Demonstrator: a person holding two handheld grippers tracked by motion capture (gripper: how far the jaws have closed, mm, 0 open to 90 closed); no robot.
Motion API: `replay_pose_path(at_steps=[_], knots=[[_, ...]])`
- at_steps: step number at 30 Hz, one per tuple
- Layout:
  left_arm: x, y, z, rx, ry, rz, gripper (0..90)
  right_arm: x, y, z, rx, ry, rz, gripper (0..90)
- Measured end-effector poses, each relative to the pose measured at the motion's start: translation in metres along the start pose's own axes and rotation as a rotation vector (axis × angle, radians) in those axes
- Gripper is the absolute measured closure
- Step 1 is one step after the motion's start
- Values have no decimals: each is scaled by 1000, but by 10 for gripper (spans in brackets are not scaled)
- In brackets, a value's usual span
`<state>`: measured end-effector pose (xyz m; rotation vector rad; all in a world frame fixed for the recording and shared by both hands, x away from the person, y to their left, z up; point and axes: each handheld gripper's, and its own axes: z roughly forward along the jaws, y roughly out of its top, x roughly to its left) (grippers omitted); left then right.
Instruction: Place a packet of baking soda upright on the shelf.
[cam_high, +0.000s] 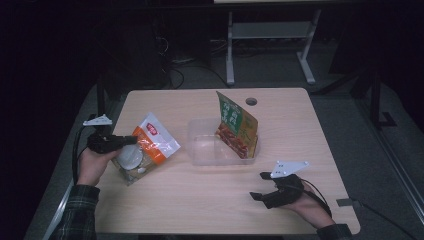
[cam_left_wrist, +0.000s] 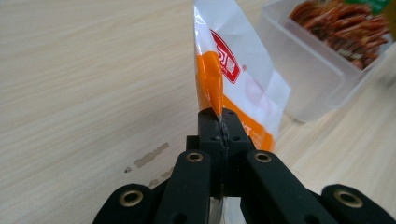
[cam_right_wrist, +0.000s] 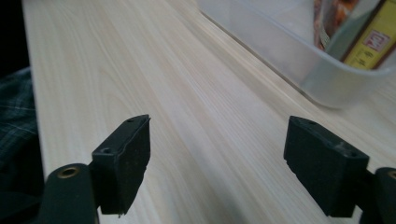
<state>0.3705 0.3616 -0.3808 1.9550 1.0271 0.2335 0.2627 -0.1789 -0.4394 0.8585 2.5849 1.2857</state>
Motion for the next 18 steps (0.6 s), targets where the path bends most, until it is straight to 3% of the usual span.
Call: replay_pose_path(at_steps=[6,9,14,18], knots=[[-15,1,-16,-28,13,33,899,3,5,2,-2,11,4,264],[-21,2,-24,-52,11,34,899,2,6,3,-7,17,10,327],[-36,5,-32,-84,-32,53,899,2,7,3,-18,42,10,468],[-49,9,-34,-95,-51,79,899,3,7,3,-20,55,11,494]])
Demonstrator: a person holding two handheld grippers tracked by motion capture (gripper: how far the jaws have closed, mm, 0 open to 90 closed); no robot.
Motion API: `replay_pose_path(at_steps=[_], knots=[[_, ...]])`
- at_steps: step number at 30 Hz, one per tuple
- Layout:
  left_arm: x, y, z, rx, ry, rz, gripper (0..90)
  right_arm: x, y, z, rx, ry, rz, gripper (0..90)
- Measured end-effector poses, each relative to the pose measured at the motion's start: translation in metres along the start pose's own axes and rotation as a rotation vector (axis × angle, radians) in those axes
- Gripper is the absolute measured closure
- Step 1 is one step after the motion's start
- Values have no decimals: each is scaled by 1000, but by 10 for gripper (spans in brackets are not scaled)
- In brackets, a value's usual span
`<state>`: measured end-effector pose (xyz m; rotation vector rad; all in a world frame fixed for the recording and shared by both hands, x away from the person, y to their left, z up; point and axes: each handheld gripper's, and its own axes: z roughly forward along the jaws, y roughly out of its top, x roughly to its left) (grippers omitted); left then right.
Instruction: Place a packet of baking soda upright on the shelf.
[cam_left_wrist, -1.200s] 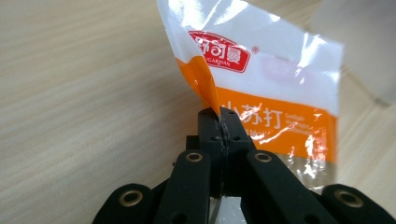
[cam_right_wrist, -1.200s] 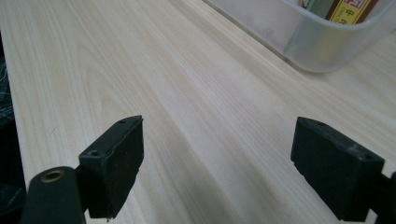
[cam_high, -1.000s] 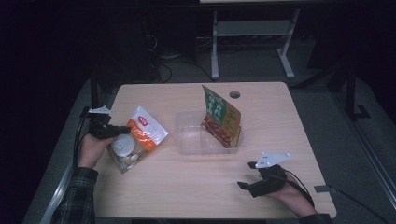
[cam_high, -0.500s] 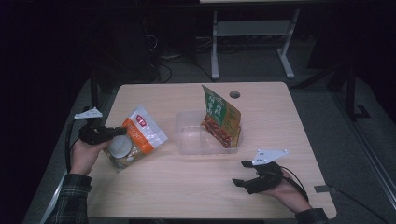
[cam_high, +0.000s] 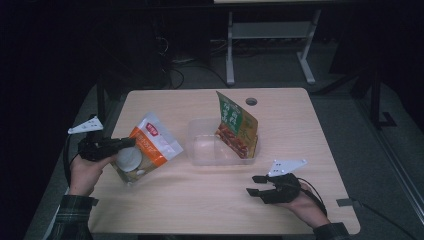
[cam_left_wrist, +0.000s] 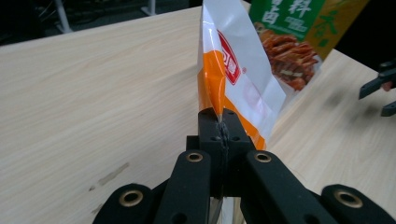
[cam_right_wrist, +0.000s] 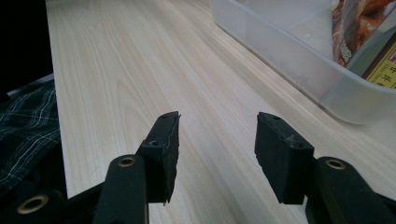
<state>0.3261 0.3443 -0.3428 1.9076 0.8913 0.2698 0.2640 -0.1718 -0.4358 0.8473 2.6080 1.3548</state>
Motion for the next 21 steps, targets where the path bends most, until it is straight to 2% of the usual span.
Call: replay_pose_path(at_steps=[8,9,11,15,21], knots=[[-28,11,5,-29,-74,34,899,2,0,1,-1,10,5,475],[-31,13,7,-28,-91,48,899,2,0,1,1,13,2,468],[-38,15,12,-41,-114,45,899,2,1,1,-1,19,4,461],[-51,20,19,-41,-146,72,899,4,4,3,-13,31,10,429],[-68,24,31,-63,-193,83,899,8,12,7,-48,66,12,398]])
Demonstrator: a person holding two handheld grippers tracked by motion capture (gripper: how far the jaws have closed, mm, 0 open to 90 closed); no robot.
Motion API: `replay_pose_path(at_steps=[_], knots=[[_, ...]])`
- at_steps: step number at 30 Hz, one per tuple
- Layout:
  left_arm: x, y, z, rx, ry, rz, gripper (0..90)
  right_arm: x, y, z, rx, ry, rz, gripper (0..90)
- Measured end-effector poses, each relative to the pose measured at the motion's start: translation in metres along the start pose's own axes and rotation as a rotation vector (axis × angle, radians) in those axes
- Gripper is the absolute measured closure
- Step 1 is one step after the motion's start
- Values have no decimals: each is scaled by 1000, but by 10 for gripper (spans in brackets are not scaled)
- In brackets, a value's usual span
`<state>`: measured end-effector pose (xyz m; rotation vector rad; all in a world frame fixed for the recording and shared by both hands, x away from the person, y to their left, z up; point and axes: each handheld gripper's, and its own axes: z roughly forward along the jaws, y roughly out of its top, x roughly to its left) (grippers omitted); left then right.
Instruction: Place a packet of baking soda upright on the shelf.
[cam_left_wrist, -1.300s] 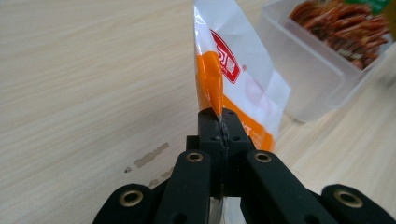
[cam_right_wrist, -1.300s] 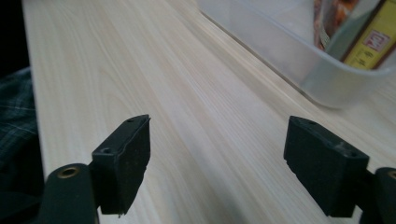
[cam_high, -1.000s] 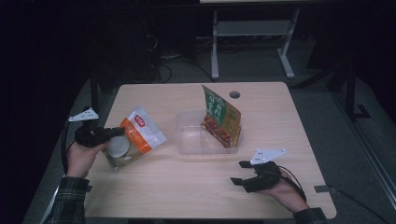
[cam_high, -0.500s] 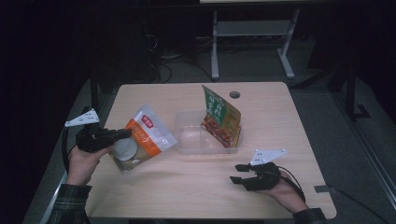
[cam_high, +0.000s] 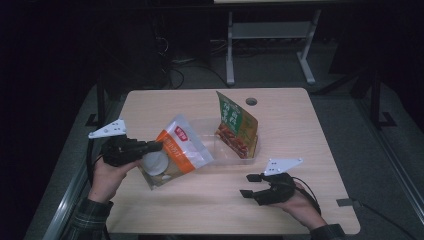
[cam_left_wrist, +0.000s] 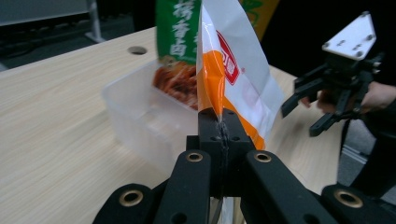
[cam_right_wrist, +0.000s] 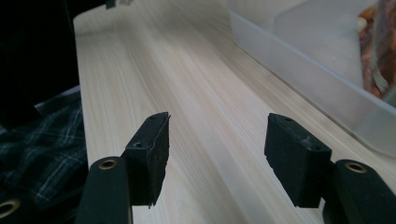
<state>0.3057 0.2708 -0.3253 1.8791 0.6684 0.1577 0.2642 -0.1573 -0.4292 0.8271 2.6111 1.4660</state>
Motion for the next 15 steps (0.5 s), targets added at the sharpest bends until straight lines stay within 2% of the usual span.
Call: replay_pose_path(at_steps=[9,15], knots=[[-16,0,22,-1,-62,3,899,10,19,20,-38,52,-40,397],[-27,0,35,6,-85,17,899,18,35,30,-107,104,-62,403]])
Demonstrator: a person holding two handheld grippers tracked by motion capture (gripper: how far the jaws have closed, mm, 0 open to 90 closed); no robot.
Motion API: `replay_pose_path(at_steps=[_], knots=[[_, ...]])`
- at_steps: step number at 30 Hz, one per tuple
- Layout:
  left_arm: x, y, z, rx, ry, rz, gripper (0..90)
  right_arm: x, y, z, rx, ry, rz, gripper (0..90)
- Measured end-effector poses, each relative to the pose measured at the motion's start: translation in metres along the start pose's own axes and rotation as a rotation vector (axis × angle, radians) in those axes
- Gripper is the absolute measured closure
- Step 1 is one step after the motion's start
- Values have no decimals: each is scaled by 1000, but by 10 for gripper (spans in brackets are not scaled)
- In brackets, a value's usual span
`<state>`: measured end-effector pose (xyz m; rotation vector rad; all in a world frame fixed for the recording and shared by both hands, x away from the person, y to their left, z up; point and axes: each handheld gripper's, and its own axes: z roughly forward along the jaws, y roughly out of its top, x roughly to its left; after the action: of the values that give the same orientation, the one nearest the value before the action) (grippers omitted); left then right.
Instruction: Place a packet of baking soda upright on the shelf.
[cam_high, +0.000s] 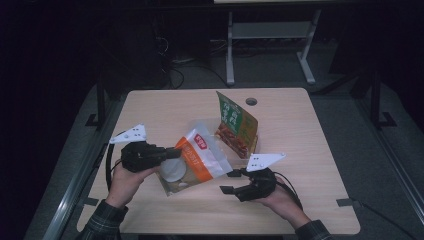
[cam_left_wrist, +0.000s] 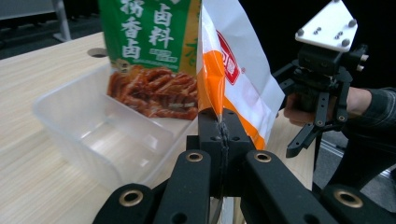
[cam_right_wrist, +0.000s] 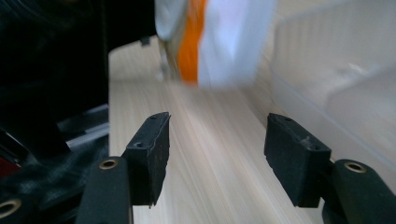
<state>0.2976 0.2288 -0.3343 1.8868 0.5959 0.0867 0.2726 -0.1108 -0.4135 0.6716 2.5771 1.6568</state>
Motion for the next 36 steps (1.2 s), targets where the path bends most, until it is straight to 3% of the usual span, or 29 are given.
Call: replay_pose_path(at_steps=[10,18,27,36], knots=[[-8,-1,10,16,-26,13,899,3,21,21,-79,46,-15,471],[-10,-1,13,17,-34,14,899,-1,28,28,-102,87,9,709],[-8,-2,14,11,-33,11,898,-1,28,26,-112,111,2,895],[-10,-9,20,67,13,57,892,0,31,22,-80,105,-55,900]])
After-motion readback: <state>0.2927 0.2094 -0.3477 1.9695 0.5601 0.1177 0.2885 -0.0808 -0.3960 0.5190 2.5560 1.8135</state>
